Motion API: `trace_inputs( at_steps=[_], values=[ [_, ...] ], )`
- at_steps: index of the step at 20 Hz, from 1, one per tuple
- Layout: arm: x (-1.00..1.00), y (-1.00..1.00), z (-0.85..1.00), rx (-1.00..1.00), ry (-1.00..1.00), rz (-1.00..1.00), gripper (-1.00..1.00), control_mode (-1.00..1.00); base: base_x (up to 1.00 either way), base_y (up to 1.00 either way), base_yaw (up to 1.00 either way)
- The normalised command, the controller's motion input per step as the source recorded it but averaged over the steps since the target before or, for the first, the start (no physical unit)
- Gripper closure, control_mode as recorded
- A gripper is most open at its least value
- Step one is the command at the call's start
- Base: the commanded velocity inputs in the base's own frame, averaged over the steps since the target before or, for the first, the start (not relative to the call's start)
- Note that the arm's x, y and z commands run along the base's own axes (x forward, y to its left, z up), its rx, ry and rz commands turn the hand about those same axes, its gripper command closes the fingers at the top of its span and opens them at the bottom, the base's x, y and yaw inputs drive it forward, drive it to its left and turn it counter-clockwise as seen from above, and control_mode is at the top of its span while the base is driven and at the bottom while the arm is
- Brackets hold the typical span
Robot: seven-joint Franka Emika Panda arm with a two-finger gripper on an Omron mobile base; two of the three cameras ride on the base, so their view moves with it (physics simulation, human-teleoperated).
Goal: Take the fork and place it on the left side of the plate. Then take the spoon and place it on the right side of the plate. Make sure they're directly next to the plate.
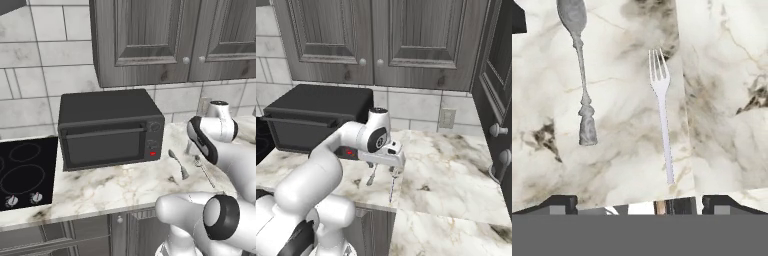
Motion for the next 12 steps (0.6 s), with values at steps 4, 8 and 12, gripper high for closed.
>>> trace_inputs(
  at_steps=[4, 8, 12],
  values=[
    [0.0, -0.25, -0.56, 0.0, 0.0, 0.0, -1.0, -1.0, 0.0, 0.0, 0.0],
    [0.0, -0.05, -0.43, 0.0, 0.0, 0.0, -1.0, -1.0, 0.0, 0.0, 0.0],
    [0.01, -0.02, -0.09, 0.0, 0.01, 0.0, -1.0, -1.0, 0.0, 0.0, 0.0]
  ],
)
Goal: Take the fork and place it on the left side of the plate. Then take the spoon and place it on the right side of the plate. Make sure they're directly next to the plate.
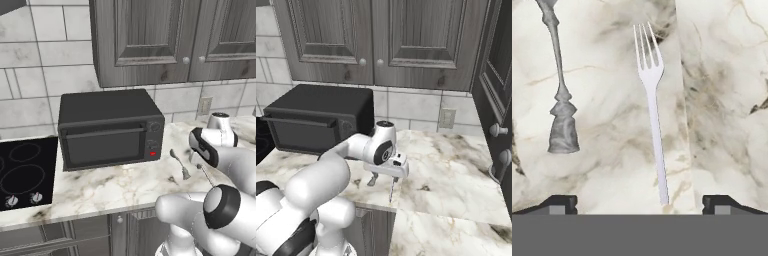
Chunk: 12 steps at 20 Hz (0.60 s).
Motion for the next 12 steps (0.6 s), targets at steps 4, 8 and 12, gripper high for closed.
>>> trace_inputs(
  at_steps=[4, 8, 12],
  values=[
    [0.04, -0.04, -0.25, 0.0, 0.0, 0.0, -1.0, -1.0, 0.0, 0.0, 0.0],
    [0.13, -0.07, -0.3, 0.0, 0.0, 0.01, -1.0, -1.0, 0.0, 0.0, 0.0],
    [0.18, -0.17, -0.3, 0.0, 0.0, 0.02, -1.0, -1.0, 0.0, 0.0, 0.0]
  ],
)
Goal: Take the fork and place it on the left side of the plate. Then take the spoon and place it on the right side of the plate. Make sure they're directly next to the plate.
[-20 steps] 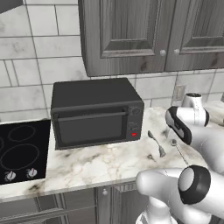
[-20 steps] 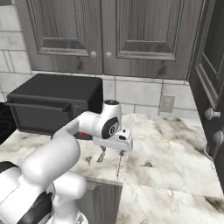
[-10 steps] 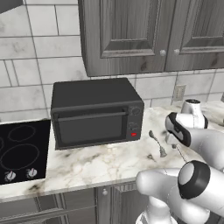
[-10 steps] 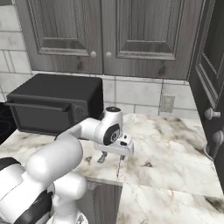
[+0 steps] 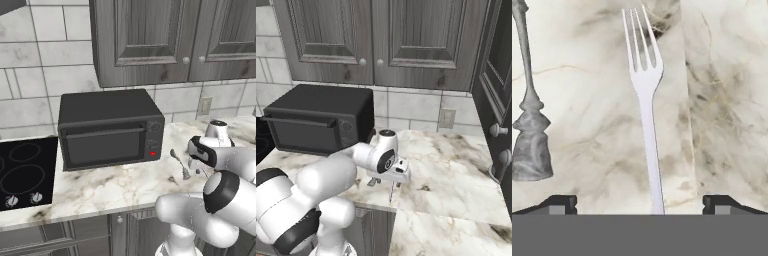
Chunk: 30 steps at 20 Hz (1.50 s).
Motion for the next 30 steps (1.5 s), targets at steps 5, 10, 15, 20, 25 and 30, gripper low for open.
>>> trace_inputs(
  at_steps=[5, 10, 15, 20, 25, 30],
  values=[
    [0.18, -0.21, -0.2, 0.0, 0.0, 0.04, -1.0, -1.0, 0.0, 0.0, 0.0],
    [0.19, 0.0, -0.22, 0.0, 0.0, 0.04, -1.0, -1.0, 0.0, 0.0, 0.0],
    [0.16, 0.0, -0.22, 0.0, 0.0, 0.04, -1.0, -1.0, 0.0, 0.0, 0.0],
    [0.03, 0.0, -0.25, 0.0, 0.0, 0.04, 1.0, -1.0, 0.0, 0.0, 0.0],
    [-0.08, 0.01, 0.07, 0.0, 0.0, 0.02, 1.0, -1.0, 0.0, 0.0, 0.0],
    [-0.26, 0.0, 0.44, 0.0, -0.06, 0.06, 1.0, -1.0, 0.0, 0.0, 0.0]
  ],
)
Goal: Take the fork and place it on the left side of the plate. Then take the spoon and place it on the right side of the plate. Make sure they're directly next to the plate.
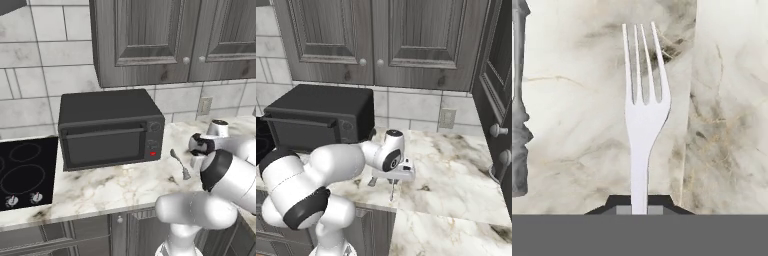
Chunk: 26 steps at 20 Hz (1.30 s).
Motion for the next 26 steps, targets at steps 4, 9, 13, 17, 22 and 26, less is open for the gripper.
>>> trace_inputs(
  at_steps=[4, 9, 13, 17, 22, 26],
  values=[
    [-0.21, -0.11, 0.72, 0.0, -0.12, 0.11, 1.0, -1.0, 0.0, 0.0, 0.0],
    [-0.28, -0.18, 0.85, 0.0, -0.17, 0.14, 1.0, -1.0, 0.0, 0.0, 0.0],
    [-0.32, -0.13, 0.85, 0.0, -0.17, 0.13, 1.0, -1.0, 0.0, 0.0, 0.0],
    [-0.27, -0.02, 0.84, 0.0, -0.09, 0.12, 1.0, -1.0, 0.0, 0.0, 0.0],
    [-0.17, 0.01, 0.73, 0.0, -0.03, 0.1, 1.0, -1.0, 0.0, 0.0, 0.0],
    [-0.14, 0.21, 0.37, -0.01, 0.0, 0.03, 1.0, -1.0, 0.0, 0.0, 0.0]
  ],
)
